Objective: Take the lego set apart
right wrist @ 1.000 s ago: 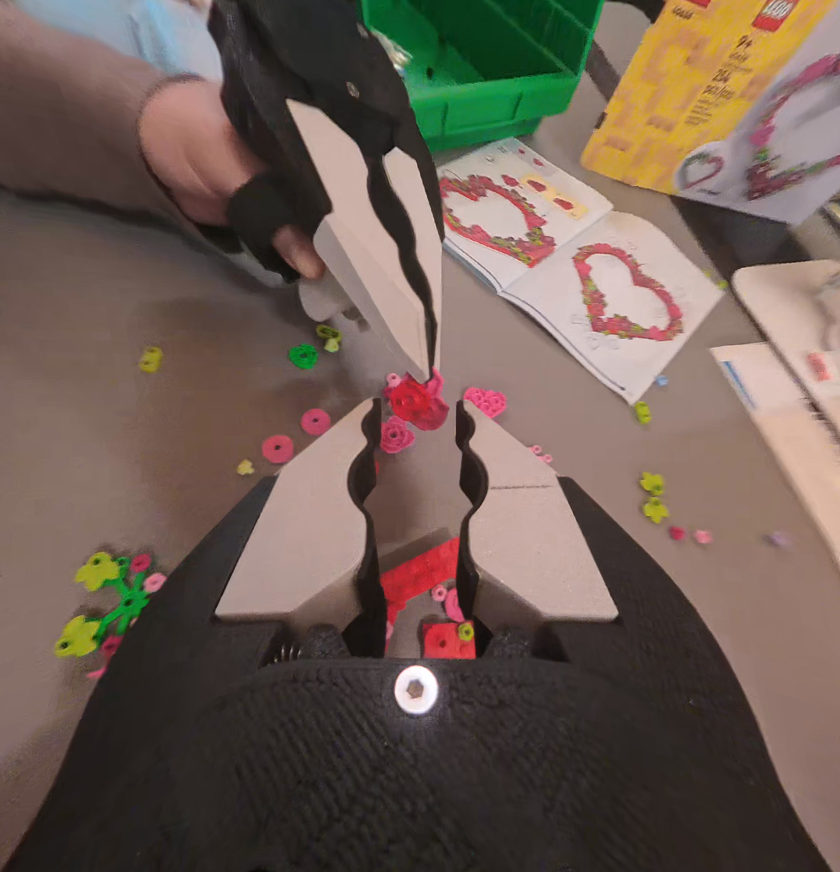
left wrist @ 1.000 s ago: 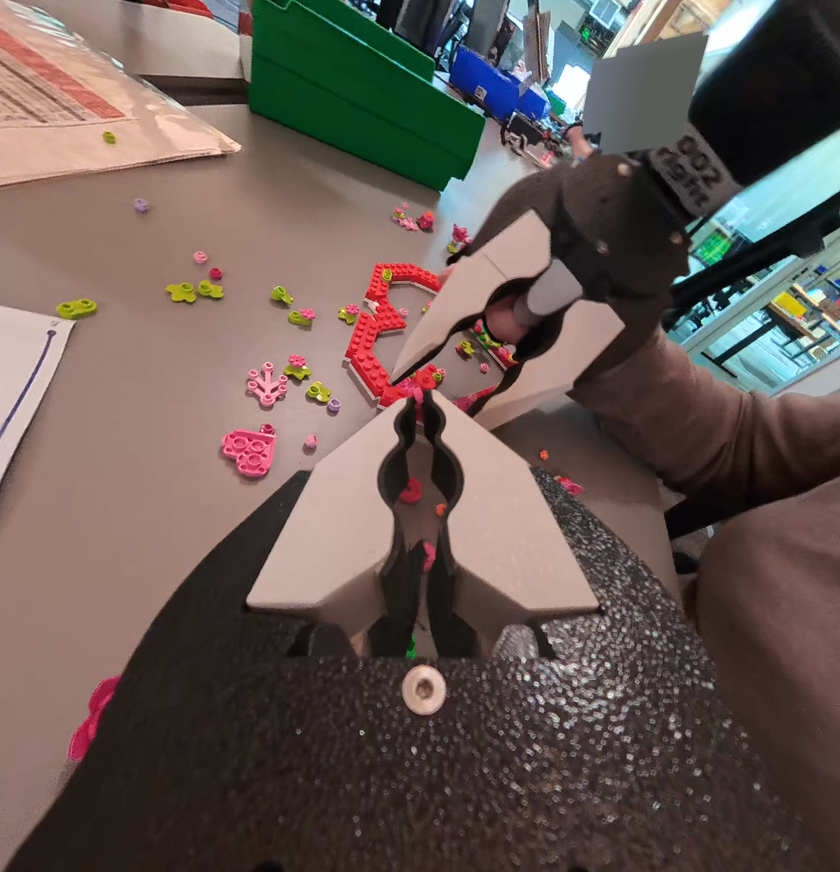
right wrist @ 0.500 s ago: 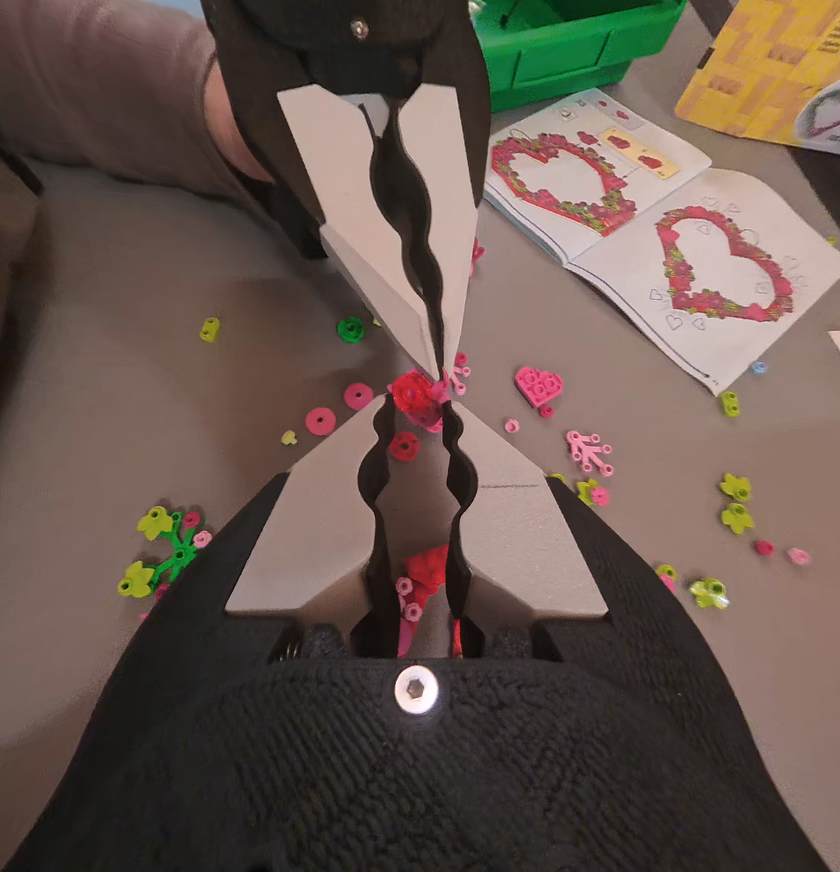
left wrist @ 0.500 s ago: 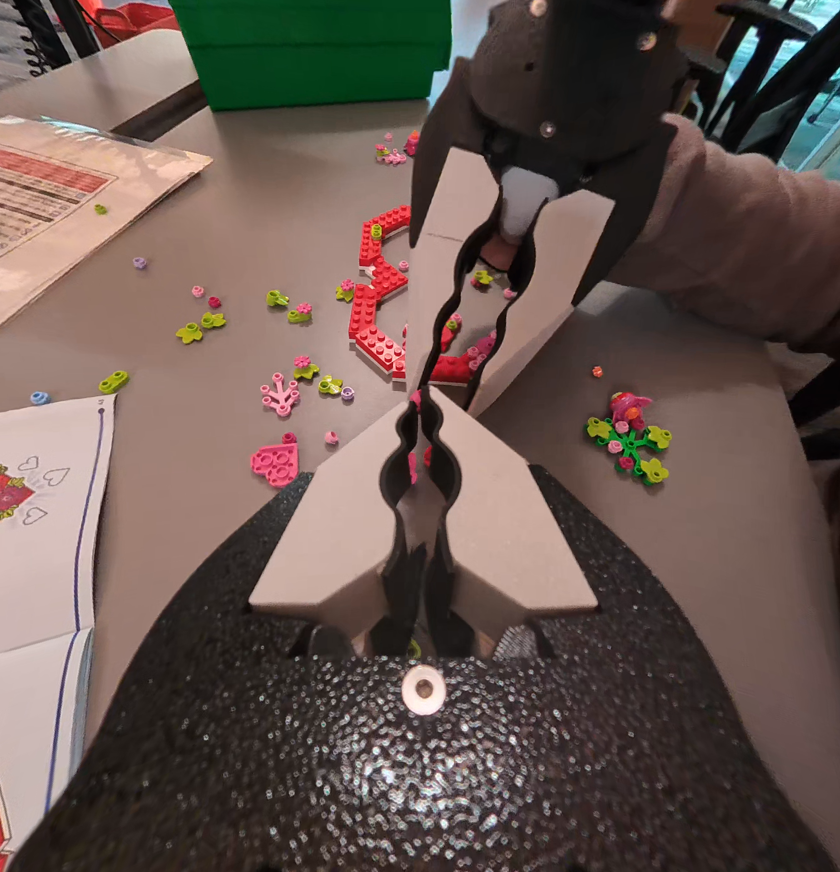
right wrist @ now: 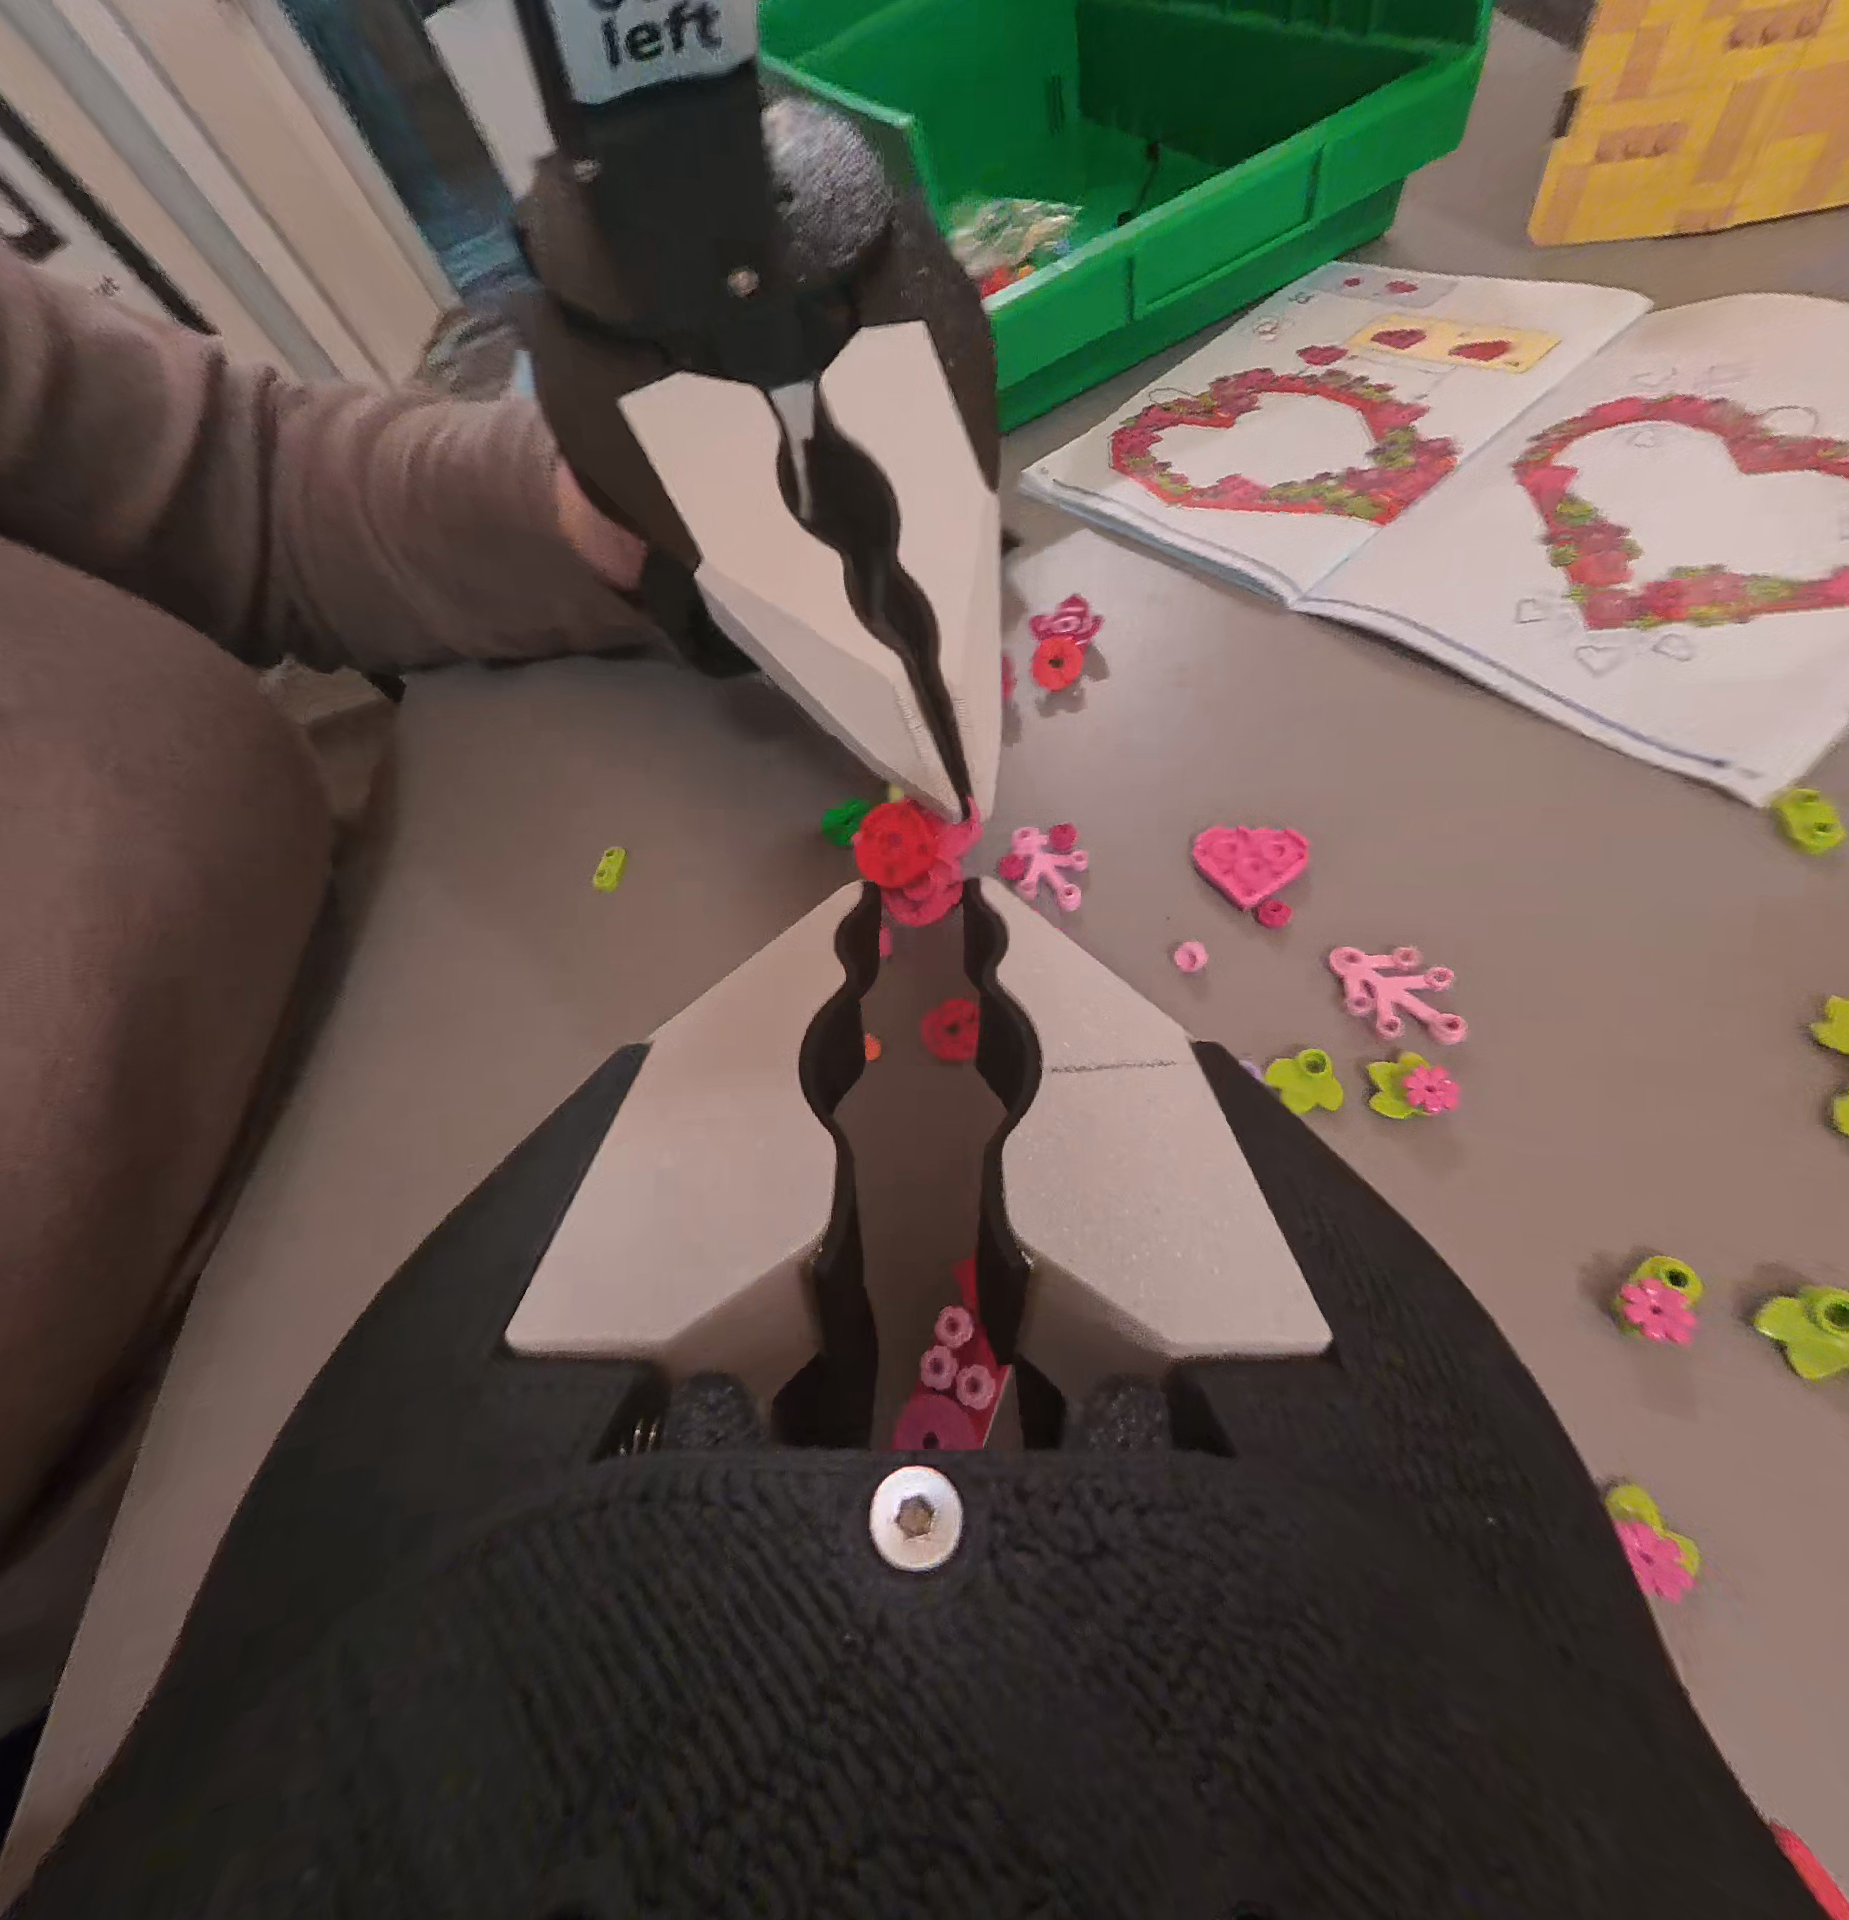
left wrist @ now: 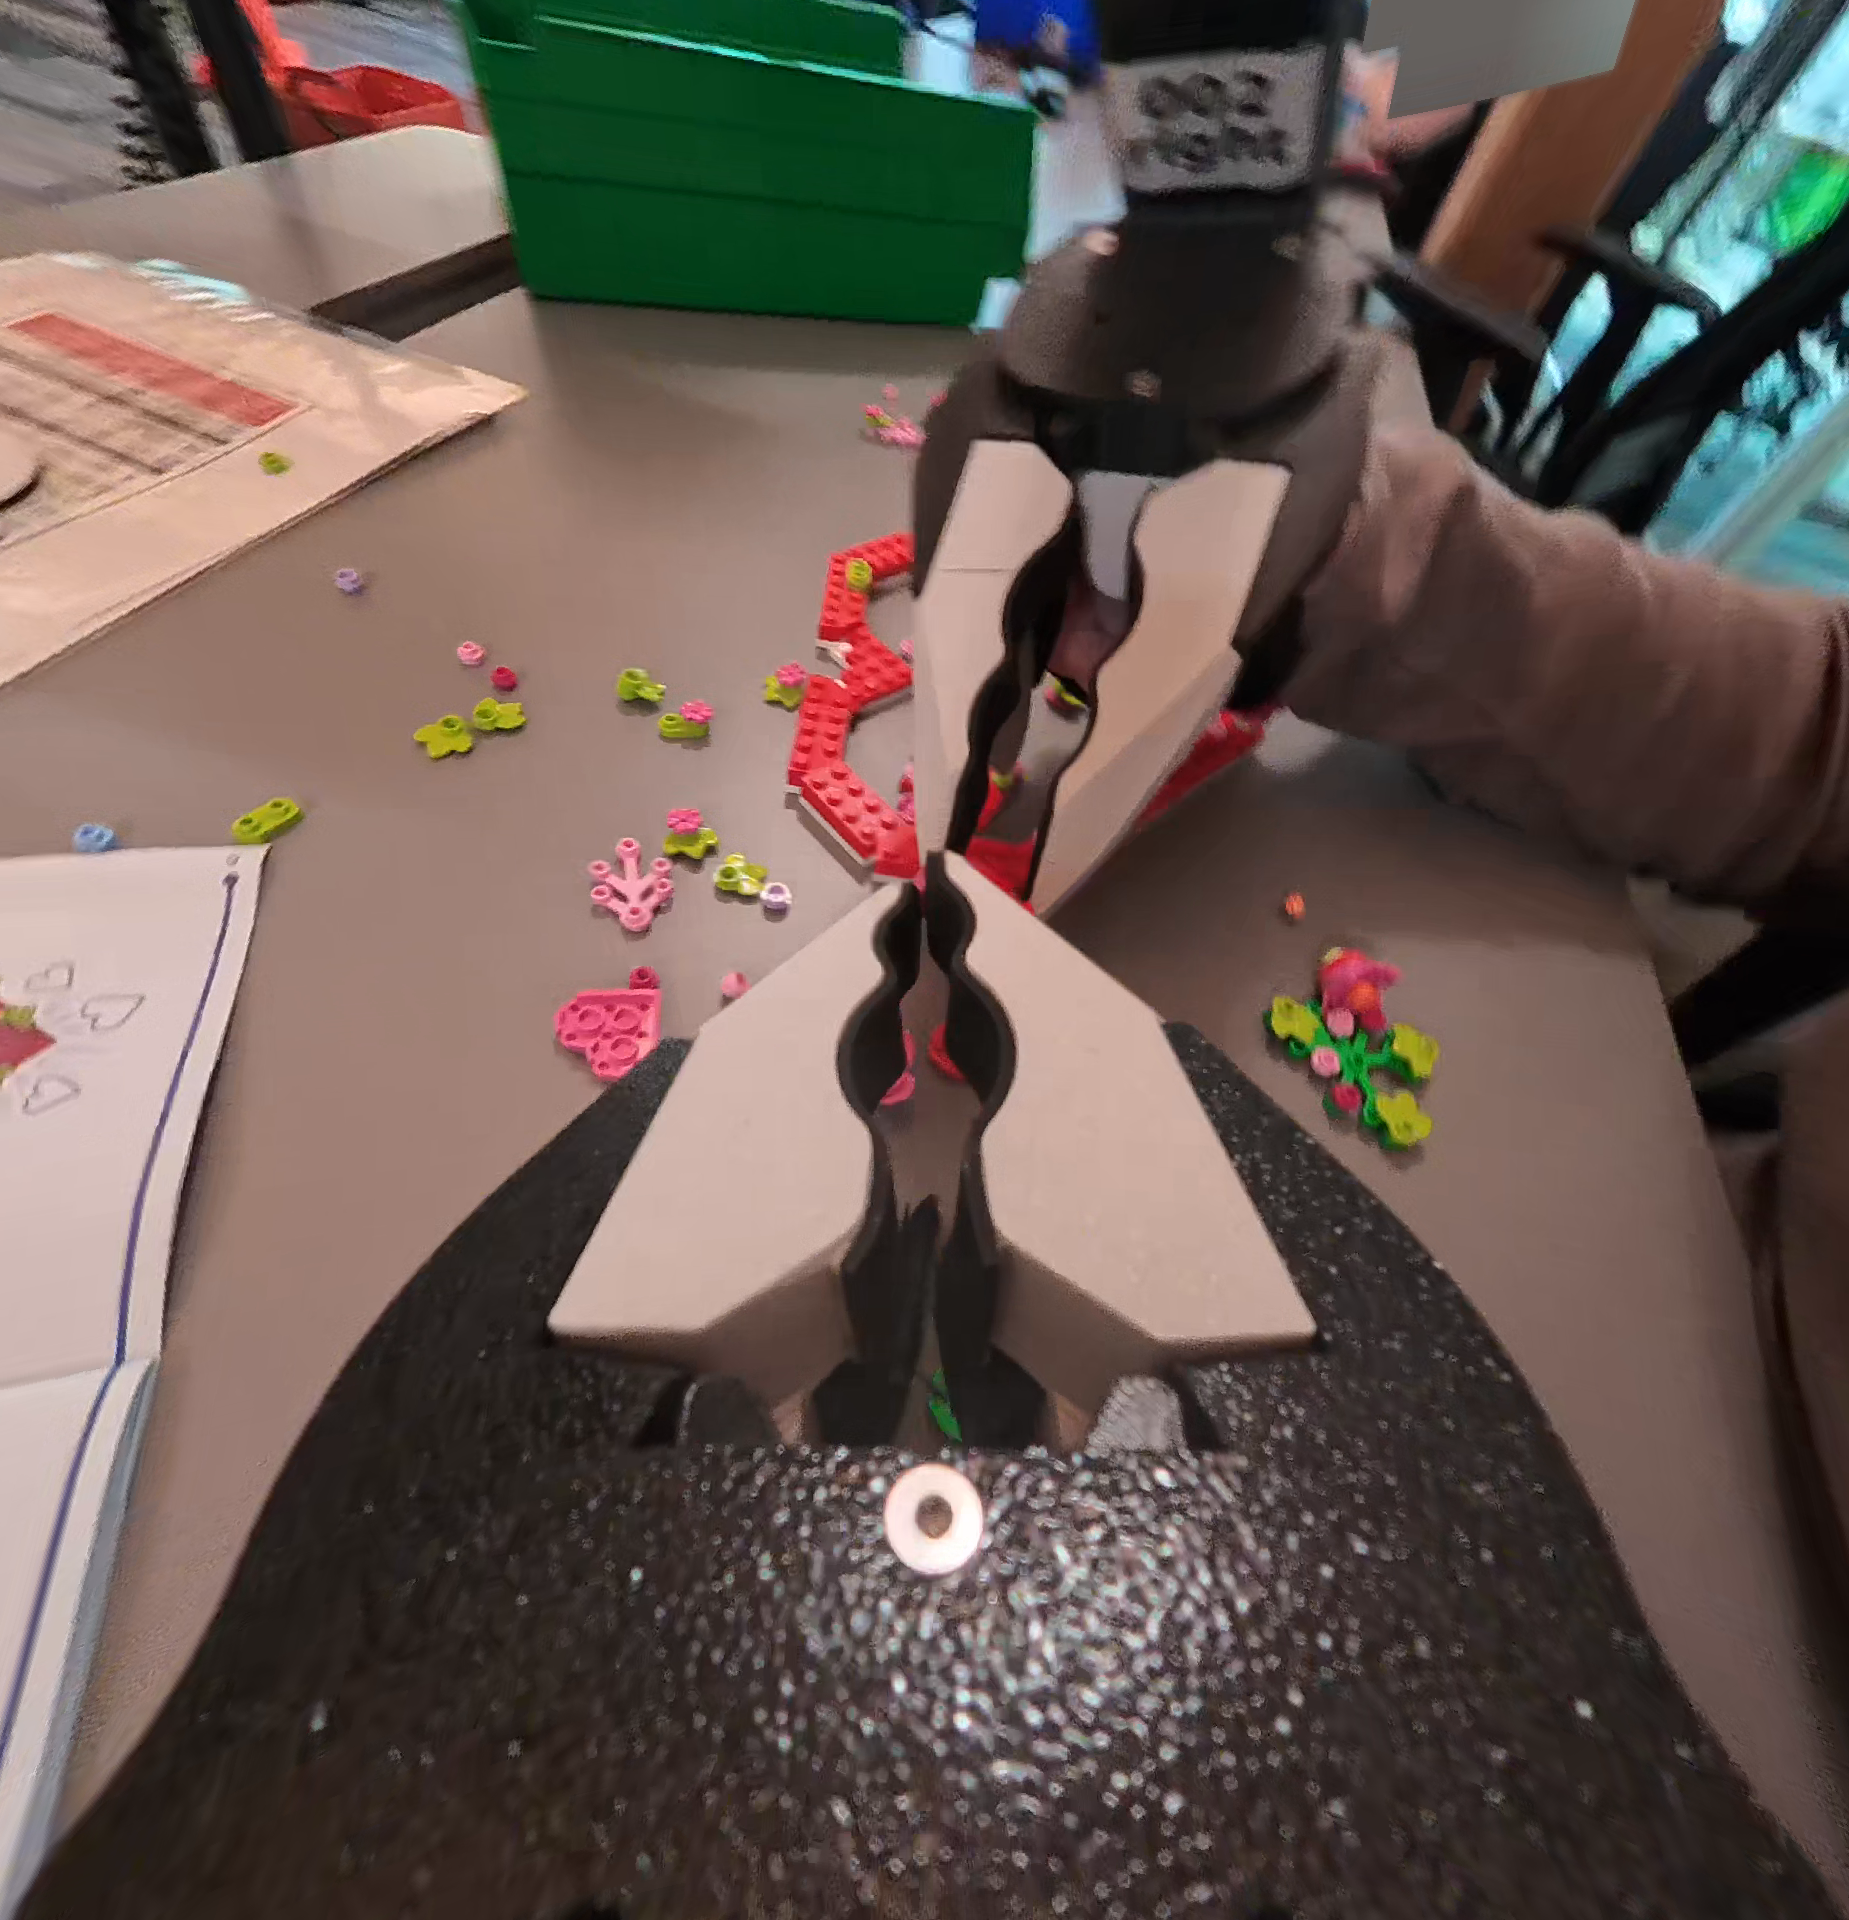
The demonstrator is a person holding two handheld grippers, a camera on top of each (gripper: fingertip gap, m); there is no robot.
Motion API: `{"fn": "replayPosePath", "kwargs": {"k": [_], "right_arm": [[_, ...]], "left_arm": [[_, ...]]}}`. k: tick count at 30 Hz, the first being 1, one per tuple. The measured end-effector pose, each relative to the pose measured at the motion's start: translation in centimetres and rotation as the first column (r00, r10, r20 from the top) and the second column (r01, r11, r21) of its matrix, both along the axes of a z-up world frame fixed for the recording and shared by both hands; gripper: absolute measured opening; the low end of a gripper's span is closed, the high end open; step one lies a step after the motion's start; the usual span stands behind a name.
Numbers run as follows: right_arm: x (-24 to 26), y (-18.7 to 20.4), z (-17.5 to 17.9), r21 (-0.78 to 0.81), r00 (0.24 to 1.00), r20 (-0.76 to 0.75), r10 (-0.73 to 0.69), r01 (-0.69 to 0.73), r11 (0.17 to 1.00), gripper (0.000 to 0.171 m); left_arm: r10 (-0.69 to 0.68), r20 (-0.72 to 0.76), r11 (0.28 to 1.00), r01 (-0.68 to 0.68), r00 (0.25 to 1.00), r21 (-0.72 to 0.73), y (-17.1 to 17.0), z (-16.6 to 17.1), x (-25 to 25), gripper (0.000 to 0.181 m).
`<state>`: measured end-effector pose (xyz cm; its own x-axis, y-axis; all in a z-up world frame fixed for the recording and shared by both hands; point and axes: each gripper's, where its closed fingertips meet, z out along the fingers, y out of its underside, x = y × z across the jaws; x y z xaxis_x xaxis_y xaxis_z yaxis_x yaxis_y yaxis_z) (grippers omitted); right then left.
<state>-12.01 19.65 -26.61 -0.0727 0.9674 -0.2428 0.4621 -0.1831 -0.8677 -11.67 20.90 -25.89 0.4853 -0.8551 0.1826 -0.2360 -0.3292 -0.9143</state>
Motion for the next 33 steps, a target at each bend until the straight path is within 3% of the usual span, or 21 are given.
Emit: {"fn": "replayPosePath", "kwargs": {"k": [2, 4, 7, 12, 20, 24, 29, 33], "right_arm": [[-0.5, 1.4, 0.2, 0.087, 0.993, 0.022, -0.117, 0.115, 0.99, 0.018], [-1.1, 2.4, 0.6, 0.201, 0.974, 0.025, -0.224, 0.215, 0.956, 0.034], [-2.0, 2.3, 1.9, 0.385, 0.96, -0.022, -0.278, 0.264, 0.884, 0.025], [-2.8, 3.1, 1.4, 0.449, 0.922, -0.003, -0.388, 0.348, 0.823, 0.035], [-3.1, 2.6, 1.5, 0.168, 0.93, -0.029, -0.368, 0.367, 0.915, 0.022], [-2.2, 1.4, 3.0, -0.042, 0.969, -0.11, -0.221, 0.218, 0.975, 0.021], [-1.2, -0.2, 4.9, -0.254, 0.962, -0.262, -0.076, 0.007, 0.967, 0.02], [-0.8, -0.3, 4.7, -0.167, 0.961, -0.274, -0.032, -0.015, 0.986, 0.02]], "left_arm": [[0.096, 0.059, 0.995, -0.094, 0.994, -0.04, 1.2, 0.3, -0.8, 0.0], [0.168, 0.089, 0.985, -0.163, 0.982, -0.062, 2.0, 0.4, -1.7, 0.0], [0.23, 0.116, 0.973, -0.227, 0.966, -0.041, 2.7, 1.0, -2.7, 0.0], [0.234, 0.107, 0.972, -0.233, 0.966, -0.024, 2.6, 1.1, -2.8, 0.0], [0.207, 0.023, 0.968, -0.208, 0.978, 0.138, 2.0, 1.6, -2.0, 0.0], [0.096, 0.03, 0.969, -0.1, 0.995, 0.225, 1.0, 2.5, -1.3, 0.0], [-0.033, 0.11, 0.964, 0.003, 0.993, 0.266, -0.5, 4.0, -0.4, 0.0], [-0.048, 0.172, 0.982, 0.015, 0.984, 0.188, -0.7, 3.9, -0.1, 0.0]]}}
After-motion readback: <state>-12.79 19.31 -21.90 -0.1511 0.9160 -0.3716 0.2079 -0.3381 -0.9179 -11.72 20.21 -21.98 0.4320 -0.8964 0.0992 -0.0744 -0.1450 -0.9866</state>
